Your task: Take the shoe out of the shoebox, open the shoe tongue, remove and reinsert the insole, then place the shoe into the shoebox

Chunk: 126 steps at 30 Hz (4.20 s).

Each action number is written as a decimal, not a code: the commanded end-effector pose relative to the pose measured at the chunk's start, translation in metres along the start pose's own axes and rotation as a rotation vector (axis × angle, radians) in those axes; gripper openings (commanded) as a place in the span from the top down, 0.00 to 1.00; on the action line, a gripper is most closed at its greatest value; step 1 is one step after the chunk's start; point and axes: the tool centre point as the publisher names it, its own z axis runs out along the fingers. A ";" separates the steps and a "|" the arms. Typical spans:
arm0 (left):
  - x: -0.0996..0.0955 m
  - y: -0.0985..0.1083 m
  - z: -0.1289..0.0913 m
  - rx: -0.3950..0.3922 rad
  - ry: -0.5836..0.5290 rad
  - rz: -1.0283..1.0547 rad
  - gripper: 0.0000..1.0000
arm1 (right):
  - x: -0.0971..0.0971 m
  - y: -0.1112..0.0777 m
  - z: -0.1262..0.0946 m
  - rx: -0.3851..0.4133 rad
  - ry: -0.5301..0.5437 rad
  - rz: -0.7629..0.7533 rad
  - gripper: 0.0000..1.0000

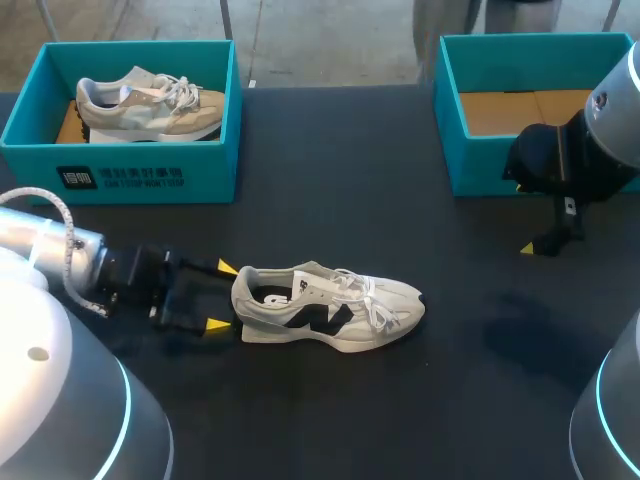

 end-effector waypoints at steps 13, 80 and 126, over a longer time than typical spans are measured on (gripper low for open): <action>0.005 0.003 0.044 0.026 0.050 -0.017 0.00 | 0.000 0.000 0.001 0.002 -0.001 0.000 0.00; -0.006 0.008 0.042 0.004 -0.032 -0.040 1.00 | 0.002 0.046 0.013 0.068 0.016 0.088 0.00; -0.006 0.008 0.042 0.004 -0.032 -0.040 1.00 | 0.063 0.214 0.082 0.169 -0.124 1.102 0.00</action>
